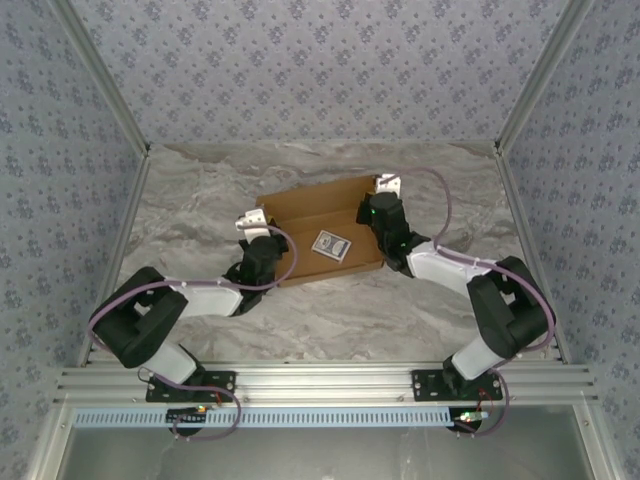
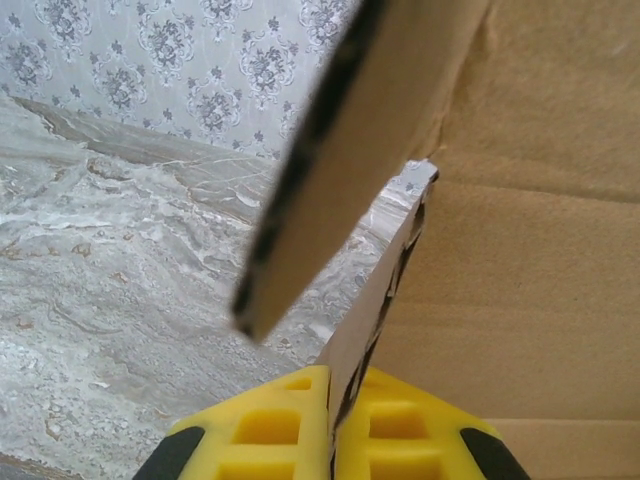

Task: Fold the paper box

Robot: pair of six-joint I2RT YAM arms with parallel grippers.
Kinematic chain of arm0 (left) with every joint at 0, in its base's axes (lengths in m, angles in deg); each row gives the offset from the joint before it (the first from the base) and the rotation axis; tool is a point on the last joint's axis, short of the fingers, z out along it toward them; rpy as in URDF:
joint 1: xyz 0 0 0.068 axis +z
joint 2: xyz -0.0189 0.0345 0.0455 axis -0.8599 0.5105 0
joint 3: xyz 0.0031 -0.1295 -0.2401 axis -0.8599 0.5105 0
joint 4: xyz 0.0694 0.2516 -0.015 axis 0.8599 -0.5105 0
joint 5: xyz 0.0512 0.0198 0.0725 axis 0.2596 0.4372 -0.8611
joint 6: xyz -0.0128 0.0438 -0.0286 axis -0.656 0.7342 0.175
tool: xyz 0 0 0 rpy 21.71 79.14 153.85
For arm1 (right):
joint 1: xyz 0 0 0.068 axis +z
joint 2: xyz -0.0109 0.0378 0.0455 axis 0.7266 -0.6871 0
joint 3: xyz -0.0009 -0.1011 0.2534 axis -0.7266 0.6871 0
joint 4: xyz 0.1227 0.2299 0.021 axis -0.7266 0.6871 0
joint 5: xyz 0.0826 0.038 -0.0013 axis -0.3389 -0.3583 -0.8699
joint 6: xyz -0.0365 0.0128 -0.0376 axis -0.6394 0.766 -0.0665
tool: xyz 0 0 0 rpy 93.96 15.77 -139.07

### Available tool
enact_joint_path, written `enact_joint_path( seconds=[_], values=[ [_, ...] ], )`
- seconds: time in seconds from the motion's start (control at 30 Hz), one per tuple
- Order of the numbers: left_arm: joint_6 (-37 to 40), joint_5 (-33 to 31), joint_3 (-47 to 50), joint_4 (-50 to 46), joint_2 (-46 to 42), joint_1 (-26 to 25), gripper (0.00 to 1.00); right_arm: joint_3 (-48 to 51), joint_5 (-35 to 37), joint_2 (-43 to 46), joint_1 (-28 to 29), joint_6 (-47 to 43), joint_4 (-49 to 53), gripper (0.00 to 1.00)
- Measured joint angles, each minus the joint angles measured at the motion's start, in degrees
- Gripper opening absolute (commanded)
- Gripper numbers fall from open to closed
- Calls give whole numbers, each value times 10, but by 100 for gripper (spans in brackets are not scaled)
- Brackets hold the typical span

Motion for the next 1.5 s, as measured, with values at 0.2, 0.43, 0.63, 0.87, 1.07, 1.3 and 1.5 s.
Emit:
enact_joint_path(
  seconds=[0.2,0.43,0.63,0.87,1.07,1.3,1.5],
  values=[
    [11,-15,23,47,12,-13,12,43,3,20,7,-5,-40,3],
    [32,-55,36,119,52,-38,12,90,29,37,21,-9,-87,4],
    [51,-75,44,170,77,-57,14,134,45,55,27,-9,-127,4],
    [54,-77,58,186,89,-61,15,170,55,60,35,-9,-176,5],
    [54,-77,68,174,89,-61,19,190,67,61,39,-9,-203,5],
    [50,-85,77,107,76,-61,33,199,97,64,40,-6,-209,5],
    [40,-83,77,67,26,-61,40,199,104,64,41,-7,-209,4]
  ],
)
